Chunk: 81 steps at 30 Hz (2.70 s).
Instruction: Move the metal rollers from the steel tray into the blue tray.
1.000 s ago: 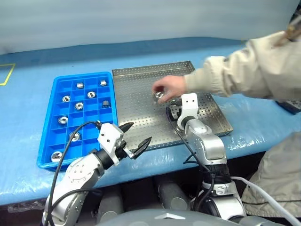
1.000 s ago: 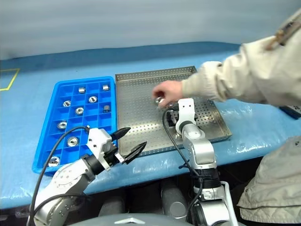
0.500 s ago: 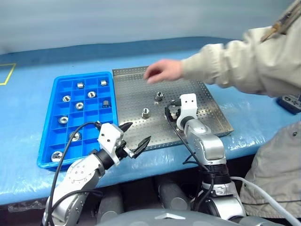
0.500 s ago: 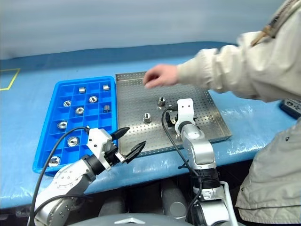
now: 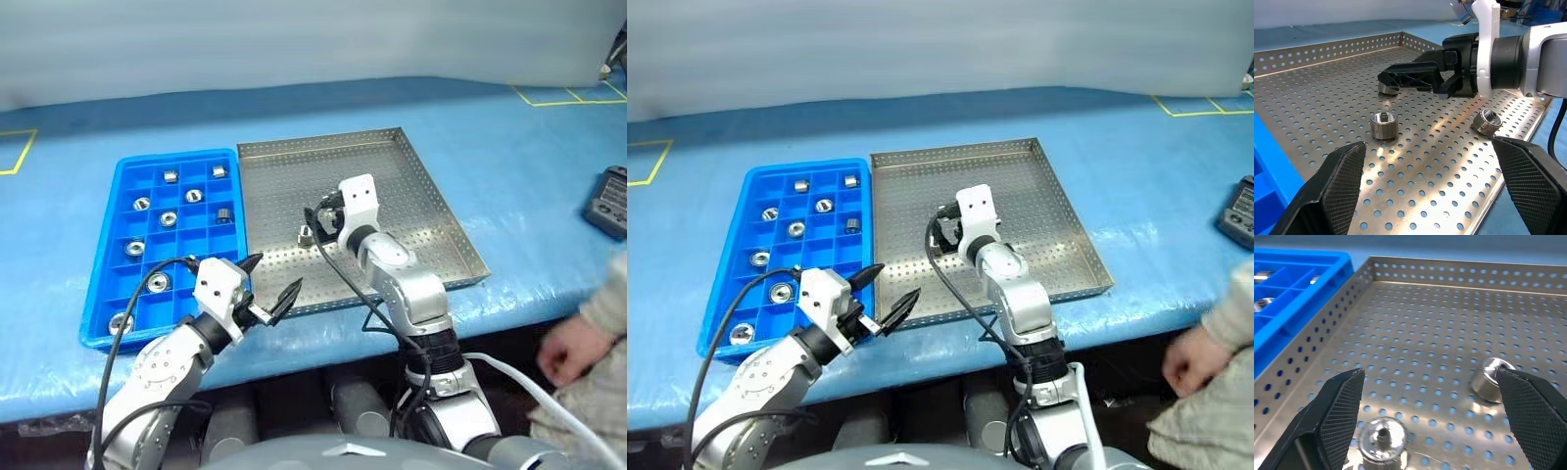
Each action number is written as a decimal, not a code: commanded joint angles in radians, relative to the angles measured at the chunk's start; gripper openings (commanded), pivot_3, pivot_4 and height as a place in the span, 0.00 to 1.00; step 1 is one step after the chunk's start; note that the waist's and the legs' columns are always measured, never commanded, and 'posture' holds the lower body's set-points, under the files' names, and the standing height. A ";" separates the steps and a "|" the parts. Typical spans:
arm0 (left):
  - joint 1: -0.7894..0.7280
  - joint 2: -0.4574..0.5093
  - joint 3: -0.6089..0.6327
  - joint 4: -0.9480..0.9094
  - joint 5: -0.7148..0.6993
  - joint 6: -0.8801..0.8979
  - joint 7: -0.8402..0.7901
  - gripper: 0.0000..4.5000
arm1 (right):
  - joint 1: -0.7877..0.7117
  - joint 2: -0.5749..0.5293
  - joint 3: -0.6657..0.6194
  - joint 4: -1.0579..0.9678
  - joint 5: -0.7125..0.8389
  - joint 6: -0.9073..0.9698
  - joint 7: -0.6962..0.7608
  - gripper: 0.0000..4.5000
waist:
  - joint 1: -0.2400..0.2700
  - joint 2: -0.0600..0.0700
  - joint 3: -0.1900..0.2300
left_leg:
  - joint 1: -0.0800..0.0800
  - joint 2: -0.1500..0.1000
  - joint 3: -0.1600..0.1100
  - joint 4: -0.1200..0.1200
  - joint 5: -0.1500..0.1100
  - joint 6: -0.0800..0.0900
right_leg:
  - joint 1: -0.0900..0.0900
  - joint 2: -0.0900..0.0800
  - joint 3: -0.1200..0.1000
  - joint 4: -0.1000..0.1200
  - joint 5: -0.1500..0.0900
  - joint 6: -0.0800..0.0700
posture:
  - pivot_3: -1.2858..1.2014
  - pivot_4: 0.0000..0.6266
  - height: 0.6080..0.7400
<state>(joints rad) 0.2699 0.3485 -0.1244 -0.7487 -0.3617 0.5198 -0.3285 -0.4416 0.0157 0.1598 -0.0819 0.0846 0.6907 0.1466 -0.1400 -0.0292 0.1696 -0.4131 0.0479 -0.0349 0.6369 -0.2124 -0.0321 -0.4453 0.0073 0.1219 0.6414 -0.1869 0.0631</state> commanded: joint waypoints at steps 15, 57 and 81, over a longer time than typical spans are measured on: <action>0.041 -0.003 0.006 -0.087 -0.002 -0.030 0.017 1.00 | 0.020 -0.007 0.052 0.179 -0.046 -0.129 0.044 0.91 | 0.052 0.000 0.000 | 0.000 0.000 0.000 -0.002 0.000 0.000 | 0.000 0.000 0.000 -0.001 0.000 0.000 | 0.54 0.24 1.00; 0.379 -0.089 0.114 -0.204 0.093 -0.178 0.150 1.00 | -0.303 0.170 0.225 0.460 -0.049 -0.324 0.269 0.38 | 0.171 0.001 0.001 | 0.000 0.003 0.002 -0.010 0.000 0.000 | -0.002 0.001 -0.003 -0.007 -0.002 -0.004 | 0.66 0.24 1.00; 0.384 -0.099 0.087 -0.172 0.101 -0.211 0.127 1.00 | -0.407 0.224 0.147 0.766 -0.003 -0.443 0.247 0.99 | 0.202 0.002 0.000 | 0.002 0.003 0.002 -0.009 -0.001 -0.001 | 0.000 0.001 -0.004 -0.011 -0.002 -0.004 | 0.65 0.24 1.00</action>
<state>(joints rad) 0.6609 0.2467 -0.0325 -0.9039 -0.2531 0.3335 -0.1923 -0.8392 0.1397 0.3455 0.6984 0.0701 0.2400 0.4266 0.0624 -0.0269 0.1698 -0.4116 0.0513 -0.0332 0.6276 -0.2130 -0.0327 -0.4447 0.0079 0.1183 0.6309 -0.1892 0.0593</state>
